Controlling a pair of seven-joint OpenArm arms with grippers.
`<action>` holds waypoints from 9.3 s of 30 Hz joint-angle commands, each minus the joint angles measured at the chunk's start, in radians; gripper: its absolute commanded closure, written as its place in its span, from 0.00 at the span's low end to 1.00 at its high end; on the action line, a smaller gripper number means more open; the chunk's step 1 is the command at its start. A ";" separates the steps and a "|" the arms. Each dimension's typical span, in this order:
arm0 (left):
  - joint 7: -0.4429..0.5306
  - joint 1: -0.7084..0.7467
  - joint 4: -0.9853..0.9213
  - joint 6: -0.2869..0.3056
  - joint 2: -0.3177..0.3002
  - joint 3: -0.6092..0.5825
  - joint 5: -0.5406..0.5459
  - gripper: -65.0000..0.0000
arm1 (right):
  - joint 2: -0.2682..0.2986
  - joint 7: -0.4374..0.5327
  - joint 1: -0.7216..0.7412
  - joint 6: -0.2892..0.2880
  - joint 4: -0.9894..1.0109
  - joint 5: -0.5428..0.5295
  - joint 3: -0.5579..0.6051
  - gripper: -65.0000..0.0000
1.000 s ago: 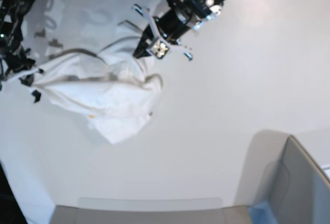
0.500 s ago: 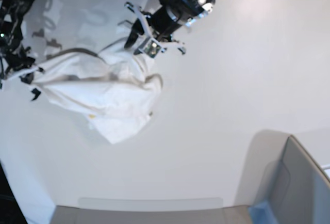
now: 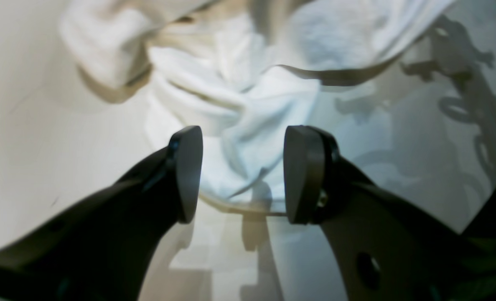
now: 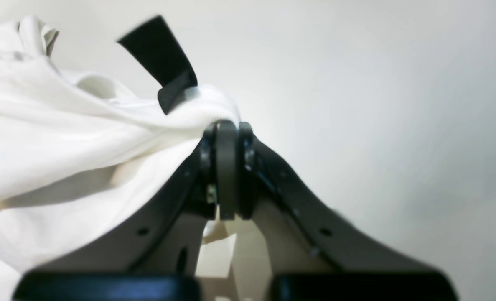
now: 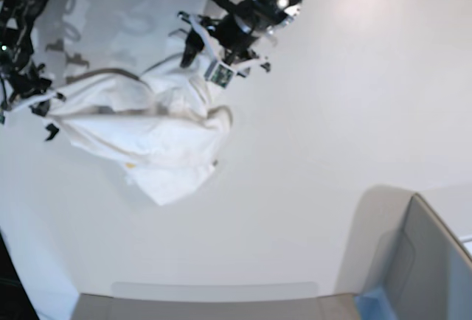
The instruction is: Layout the t-shirt on the table in an organized manner, then fold the t-shirt properly
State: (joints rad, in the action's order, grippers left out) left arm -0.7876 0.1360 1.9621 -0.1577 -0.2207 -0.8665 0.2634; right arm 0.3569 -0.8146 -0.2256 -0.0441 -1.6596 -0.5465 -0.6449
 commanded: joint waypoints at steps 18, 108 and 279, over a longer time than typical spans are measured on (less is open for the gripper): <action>0.020 -0.086 -0.218 -0.006 0.089 -0.020 -0.003 0.51 | 0.034 0.022 -0.011 -0.001 -0.018 -0.005 -0.008 1.00; -0.016 -0.194 0.032 -0.188 -0.268 0.695 0.365 0.64 | 0.143 0.085 0.440 -0.185 0.192 -0.188 0.142 0.73; -0.200 -0.364 -0.484 0.106 -0.142 1.062 0.709 0.72 | -0.060 0.025 0.477 -0.115 0.232 0.044 0.135 1.00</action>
State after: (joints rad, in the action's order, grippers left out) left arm -0.9943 -0.2100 1.4643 -0.0513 -0.3466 0.1944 0.9642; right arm 0.2771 -0.8150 0.2268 -0.1562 -1.4124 -0.4931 -0.5064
